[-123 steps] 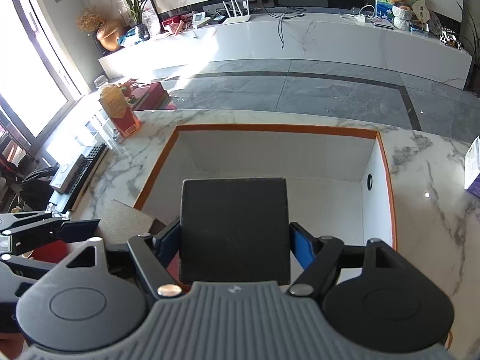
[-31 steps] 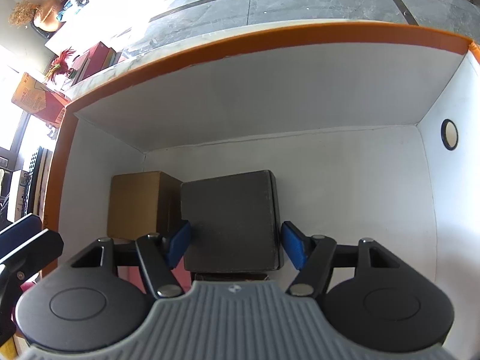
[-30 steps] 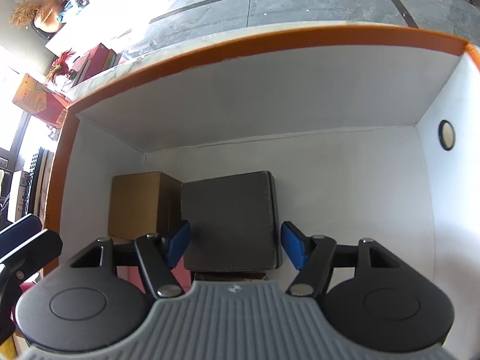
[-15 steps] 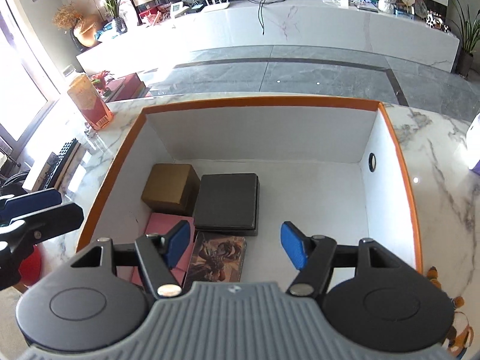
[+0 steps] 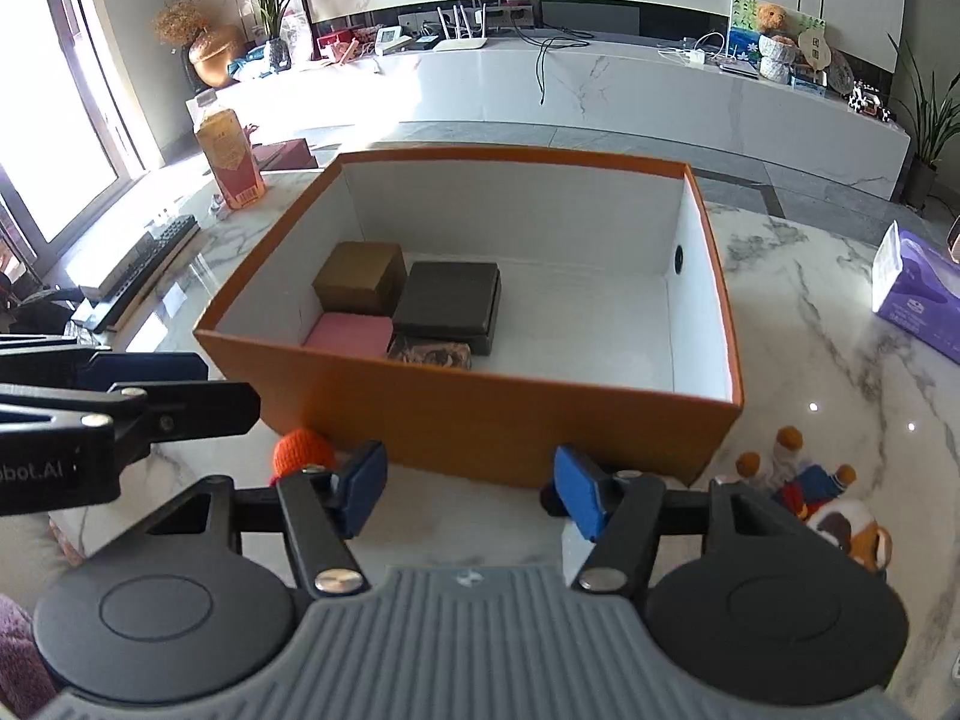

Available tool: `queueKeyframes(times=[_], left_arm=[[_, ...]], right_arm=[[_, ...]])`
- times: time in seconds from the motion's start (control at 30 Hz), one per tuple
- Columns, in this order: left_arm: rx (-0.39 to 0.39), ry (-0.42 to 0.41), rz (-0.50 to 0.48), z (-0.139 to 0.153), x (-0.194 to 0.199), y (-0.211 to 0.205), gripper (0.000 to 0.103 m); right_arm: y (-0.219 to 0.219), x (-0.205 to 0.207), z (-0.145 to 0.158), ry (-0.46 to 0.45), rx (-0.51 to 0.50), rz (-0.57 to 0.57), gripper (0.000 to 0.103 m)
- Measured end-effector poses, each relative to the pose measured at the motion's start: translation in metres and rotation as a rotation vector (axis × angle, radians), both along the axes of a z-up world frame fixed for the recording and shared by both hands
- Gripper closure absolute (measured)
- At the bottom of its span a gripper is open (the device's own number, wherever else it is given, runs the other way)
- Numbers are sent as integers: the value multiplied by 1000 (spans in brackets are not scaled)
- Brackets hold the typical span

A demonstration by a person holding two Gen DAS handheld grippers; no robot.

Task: Organize objects
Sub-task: 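Withdraw both tools out of the orange box, then move left tool to orange crocheted fruit while right tool moves to white plush dog in striped cup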

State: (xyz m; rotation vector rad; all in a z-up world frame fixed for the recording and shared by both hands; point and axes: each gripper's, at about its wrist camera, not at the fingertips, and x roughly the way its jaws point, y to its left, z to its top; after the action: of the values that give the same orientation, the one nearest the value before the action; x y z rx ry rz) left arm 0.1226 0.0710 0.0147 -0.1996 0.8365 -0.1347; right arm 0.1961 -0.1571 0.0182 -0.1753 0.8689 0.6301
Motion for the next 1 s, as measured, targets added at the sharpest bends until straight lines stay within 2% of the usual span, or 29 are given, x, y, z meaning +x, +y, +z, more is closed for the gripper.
queueKeyframes(times=[0.2, 0.53, 0.73, 0.9, 1.0], left_arm=[[4, 47, 3, -19, -18, -10, 53], [88, 56, -8, -36, -35, -9, 53], [102, 65, 61, -51, -25, 6, 48], [133, 79, 79, -67, -5, 10, 47], [147, 90, 94, -74, 6, 11, 42]], right_arm=[[-19, -20, -13, 5, 2, 11, 40], [-25, -33, -45, 72, 13, 20, 45], [-8, -33, -57, 66, -5, 37, 46], [2, -29, -65, 74, -8, 40, 47], [4, -26, -66, 62, -23, 36, 47]])
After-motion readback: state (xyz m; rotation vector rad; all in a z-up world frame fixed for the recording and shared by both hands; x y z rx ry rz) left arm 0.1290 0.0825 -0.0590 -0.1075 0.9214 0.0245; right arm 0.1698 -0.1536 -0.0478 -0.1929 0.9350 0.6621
